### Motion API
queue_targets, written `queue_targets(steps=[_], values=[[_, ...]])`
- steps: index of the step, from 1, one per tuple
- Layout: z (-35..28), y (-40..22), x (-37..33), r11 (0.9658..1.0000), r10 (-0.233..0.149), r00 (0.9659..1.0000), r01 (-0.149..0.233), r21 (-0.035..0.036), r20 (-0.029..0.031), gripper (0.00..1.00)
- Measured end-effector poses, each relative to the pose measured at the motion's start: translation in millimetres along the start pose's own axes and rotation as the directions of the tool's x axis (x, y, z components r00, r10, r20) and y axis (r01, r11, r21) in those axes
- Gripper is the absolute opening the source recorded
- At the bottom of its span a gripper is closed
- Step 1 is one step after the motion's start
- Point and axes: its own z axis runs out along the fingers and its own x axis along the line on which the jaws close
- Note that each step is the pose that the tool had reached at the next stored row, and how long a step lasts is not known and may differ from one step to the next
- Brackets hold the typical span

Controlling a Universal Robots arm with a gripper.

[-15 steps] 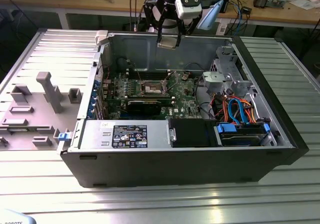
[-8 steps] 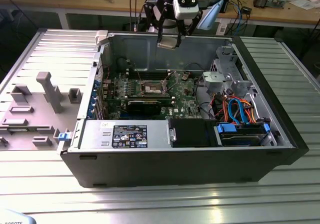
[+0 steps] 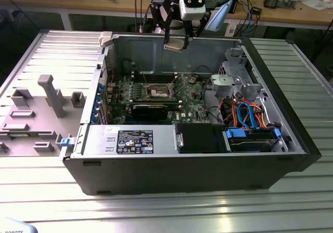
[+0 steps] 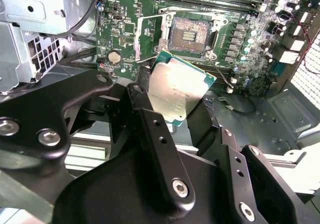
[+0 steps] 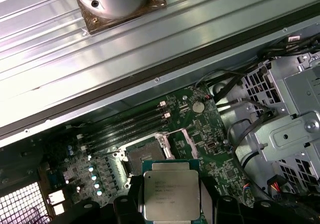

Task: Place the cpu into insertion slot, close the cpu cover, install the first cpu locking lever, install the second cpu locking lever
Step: 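Place the cpu into insertion slot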

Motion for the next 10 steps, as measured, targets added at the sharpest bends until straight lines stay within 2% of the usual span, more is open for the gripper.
queue_targets(steps=[7,10], values=[[0.0,0.0,0.0,1.0000,0.000,1.0000,0.000,0.0000,0.0000,0.54],[0.1,0.0,0.0,0.9998,0.018,0.9998,-0.018,-0.0004,0.0016,0.54]])
